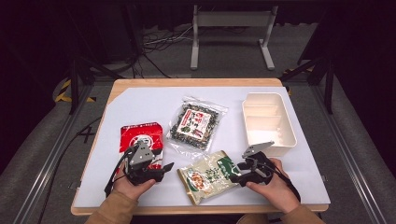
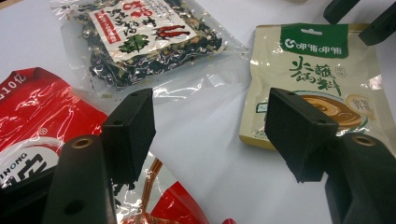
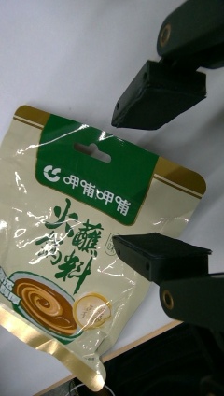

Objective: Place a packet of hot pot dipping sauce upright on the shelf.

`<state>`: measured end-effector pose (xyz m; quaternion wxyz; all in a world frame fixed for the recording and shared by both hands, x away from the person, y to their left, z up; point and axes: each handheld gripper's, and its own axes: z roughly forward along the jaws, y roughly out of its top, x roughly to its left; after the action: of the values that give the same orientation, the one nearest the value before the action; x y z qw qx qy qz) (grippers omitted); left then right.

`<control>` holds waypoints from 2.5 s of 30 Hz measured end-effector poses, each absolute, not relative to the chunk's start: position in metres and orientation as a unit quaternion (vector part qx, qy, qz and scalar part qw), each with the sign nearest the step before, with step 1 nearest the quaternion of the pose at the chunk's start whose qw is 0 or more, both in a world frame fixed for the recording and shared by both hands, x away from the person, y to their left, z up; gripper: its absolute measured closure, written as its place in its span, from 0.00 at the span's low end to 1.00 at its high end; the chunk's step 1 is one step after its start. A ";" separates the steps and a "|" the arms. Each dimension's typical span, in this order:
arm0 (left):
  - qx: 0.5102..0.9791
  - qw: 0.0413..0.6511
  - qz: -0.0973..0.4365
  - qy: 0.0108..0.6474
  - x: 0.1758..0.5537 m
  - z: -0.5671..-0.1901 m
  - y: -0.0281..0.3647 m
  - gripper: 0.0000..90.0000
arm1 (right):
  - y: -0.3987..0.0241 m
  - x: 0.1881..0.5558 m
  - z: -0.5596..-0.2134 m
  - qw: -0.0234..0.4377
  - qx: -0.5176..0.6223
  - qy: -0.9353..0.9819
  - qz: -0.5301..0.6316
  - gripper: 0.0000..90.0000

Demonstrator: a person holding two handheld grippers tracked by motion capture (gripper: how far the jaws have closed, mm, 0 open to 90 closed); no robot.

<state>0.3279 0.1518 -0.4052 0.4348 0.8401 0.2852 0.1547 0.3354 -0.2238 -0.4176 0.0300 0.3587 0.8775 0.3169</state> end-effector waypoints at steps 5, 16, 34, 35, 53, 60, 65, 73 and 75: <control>0.840 0.434 0.158 0.286 0.328 -0.405 0.152 0.38 | -0.222 0.336 -0.423 0.020 0.358 0.882 0.306 0.40; 0.841 0.431 0.156 0.286 0.328 -0.406 0.150 0.37 | -0.222 0.336 -0.423 -0.002 0.355 0.879 0.319 0.48; 0.845 0.423 0.155 0.287 0.329 -0.408 0.150 0.37 | -0.210 0.331 -0.426 -0.038 0.312 0.874 0.371 0.60; 0.845 0.424 0.155 0.287 0.329 -0.408 0.150 0.37 | -0.208 0.331 -0.427 -0.036 0.309 0.876 0.369 0.61; 0.844 0.424 0.155 0.289 0.329 -0.408 0.149 0.36 | -0.207 0.337 -0.436 -0.044 0.335 0.872 0.355 0.98; 0.843 0.425 0.158 0.289 0.329 -0.408 0.151 0.36 | -0.208 0.336 -0.430 -0.048 0.335 0.868 0.364 0.99; 0.842 0.427 0.158 0.291 0.329 -0.407 0.151 0.36 | -0.210 0.334 -0.425 -0.052 0.332 0.865 0.373 0.99; 0.840 0.428 0.160 0.292 0.329 -0.407 0.152 0.36 | -0.213 0.331 -0.411 -0.055 0.326 0.861 0.387 0.99; 0.840 0.428 0.160 0.293 0.329 -0.407 0.153 0.36 | -0.213 0.330 -0.408 -0.055 0.324 0.859 0.391 0.99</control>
<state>0.3290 0.1526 -0.4067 0.4283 0.8396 0.2932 0.1601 0.3301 -0.2134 -0.4078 -0.0550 0.3244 0.8594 0.3913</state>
